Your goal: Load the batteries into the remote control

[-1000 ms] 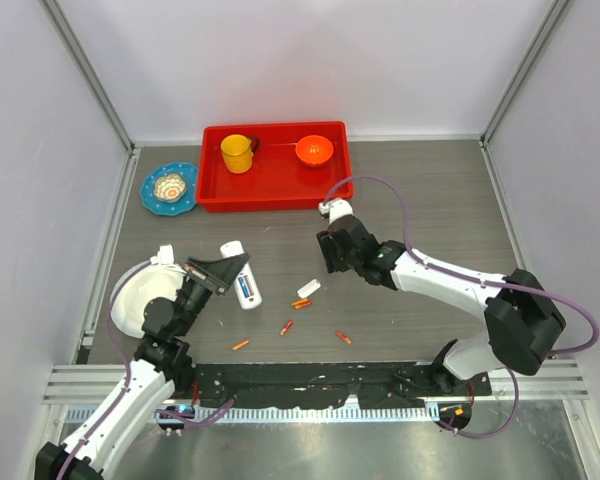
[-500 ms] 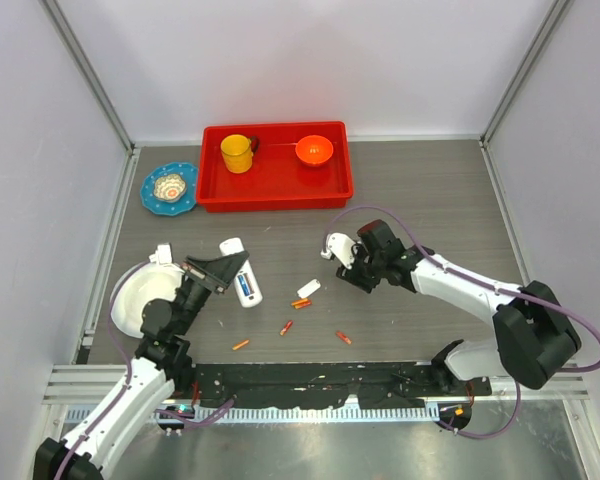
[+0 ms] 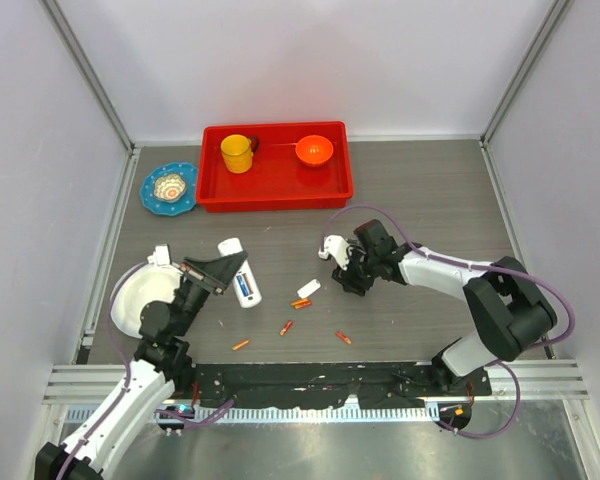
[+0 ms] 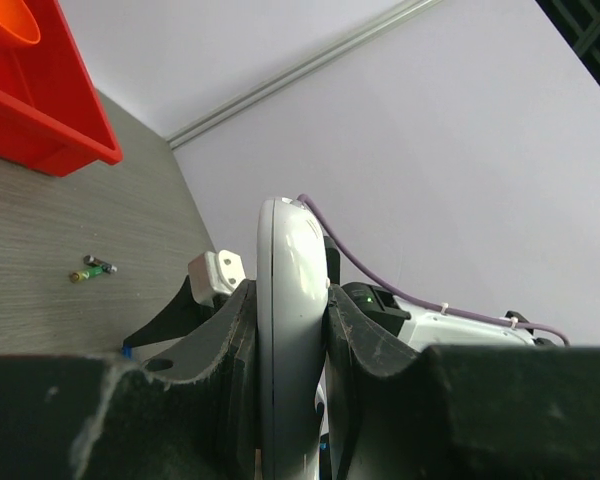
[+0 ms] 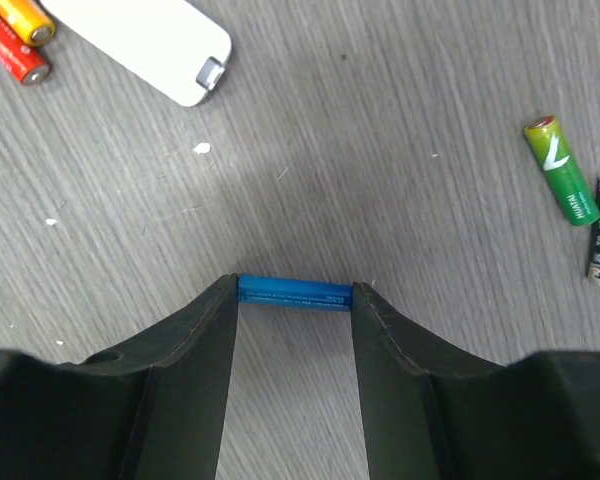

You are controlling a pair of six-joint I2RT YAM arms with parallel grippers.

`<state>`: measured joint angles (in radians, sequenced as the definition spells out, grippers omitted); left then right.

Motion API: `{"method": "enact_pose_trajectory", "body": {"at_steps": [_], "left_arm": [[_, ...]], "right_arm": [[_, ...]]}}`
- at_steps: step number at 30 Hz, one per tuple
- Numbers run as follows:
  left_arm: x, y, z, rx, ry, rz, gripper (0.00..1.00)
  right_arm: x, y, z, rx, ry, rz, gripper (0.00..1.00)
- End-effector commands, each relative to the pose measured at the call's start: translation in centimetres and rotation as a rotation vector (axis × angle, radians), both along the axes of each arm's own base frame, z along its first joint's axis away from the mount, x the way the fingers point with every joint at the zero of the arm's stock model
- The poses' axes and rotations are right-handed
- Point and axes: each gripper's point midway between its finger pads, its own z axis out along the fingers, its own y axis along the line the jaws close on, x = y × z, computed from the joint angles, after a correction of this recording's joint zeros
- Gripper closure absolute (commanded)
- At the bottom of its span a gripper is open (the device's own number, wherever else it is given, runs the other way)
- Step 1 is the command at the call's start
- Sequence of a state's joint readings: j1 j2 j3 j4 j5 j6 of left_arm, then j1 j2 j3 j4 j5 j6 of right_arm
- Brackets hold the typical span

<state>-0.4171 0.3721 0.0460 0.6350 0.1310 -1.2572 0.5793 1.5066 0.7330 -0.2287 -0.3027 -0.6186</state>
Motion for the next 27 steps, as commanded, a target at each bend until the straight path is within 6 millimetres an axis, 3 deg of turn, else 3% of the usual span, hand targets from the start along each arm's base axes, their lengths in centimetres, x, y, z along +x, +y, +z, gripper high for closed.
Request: {"method": "enact_pose_trajectory", "body": {"at_steps": [1, 4, 5, 6, 7, 12, 15, 16, 18, 19, 20, 22, 24, 27], "left_arm": [[-0.1, 0.2, -2.5, 0.002, 0.033, 0.005, 1.0], [-0.1, 0.3, -2.7, 0.006, 0.041, 0.012, 1.0], [-0.1, 0.3, -3.0, 0.011, 0.051, 0.014, 1.0], [0.0, 0.3, -3.2, 0.013, 0.057, 0.017, 1.0], [0.0, 0.4, -3.2, 0.012, 0.056, 0.02, 1.0], [0.1, 0.4, -3.3, 0.015, 0.062, 0.023, 1.0], [0.1, 0.4, -3.3, 0.016, 0.061, 0.023, 1.0], [0.1, 0.4, -3.3, 0.015, 0.061, 0.026, 1.0], [0.2, 0.5, -3.5, 0.017, 0.067, 0.029, 1.0], [0.2, 0.5, -3.5, 0.017, 0.069, 0.031, 1.0], [0.3, 0.5, -3.8, 0.022, 0.077, 0.034, 1.0], [0.4, 0.5, -3.7, 0.024, 0.073, 0.038, 1.0], [0.4, 0.2, -3.7, 0.038, 0.071, 0.023, 1.0], [0.3, -0.6, -3.3, 0.062, 0.056, -0.02, 1.0]], "right_arm": [[1.5, 1.0, 0.7, 0.036, -0.017, -0.019, 0.86], [2.0, 1.0, 0.7, 0.034, -0.029, -0.043, 0.71], [2.3, 0.9, 0.9, 0.036, -0.04, -0.055, 0.37], [2.5, 0.8, 1.0, 0.032, -0.051, -0.067, 0.27], [2.6, 0.7, 1.3, 0.036, -0.06, -0.072, 0.1], [3.4, 0.8, 3.1, 0.069, -0.11, -0.118, 0.09], [4.8, 1.4, 7.2, 0.168, -0.192, -0.208, 0.09], [6.0, 0.9, 9.9, 0.205, -0.265, -0.285, 0.09], [7.5, 0.7, 13.1, 0.315, -0.299, -0.468, 0.09], [8.9, -0.9, 15.2, 0.34, -0.364, -0.619, 0.09], [9.3, -1.4, 15.9, 0.37, -0.366, -0.706, 0.09], [9.8, -2.9, 16.8, 0.469, -0.322, -0.964, 0.08], [9.6, -3.1, 16.1, 0.563, -0.21, -1.134, 0.06], [8.7, -2.9, 14.0, 0.612, -0.055, -1.224, 0.08]]}}
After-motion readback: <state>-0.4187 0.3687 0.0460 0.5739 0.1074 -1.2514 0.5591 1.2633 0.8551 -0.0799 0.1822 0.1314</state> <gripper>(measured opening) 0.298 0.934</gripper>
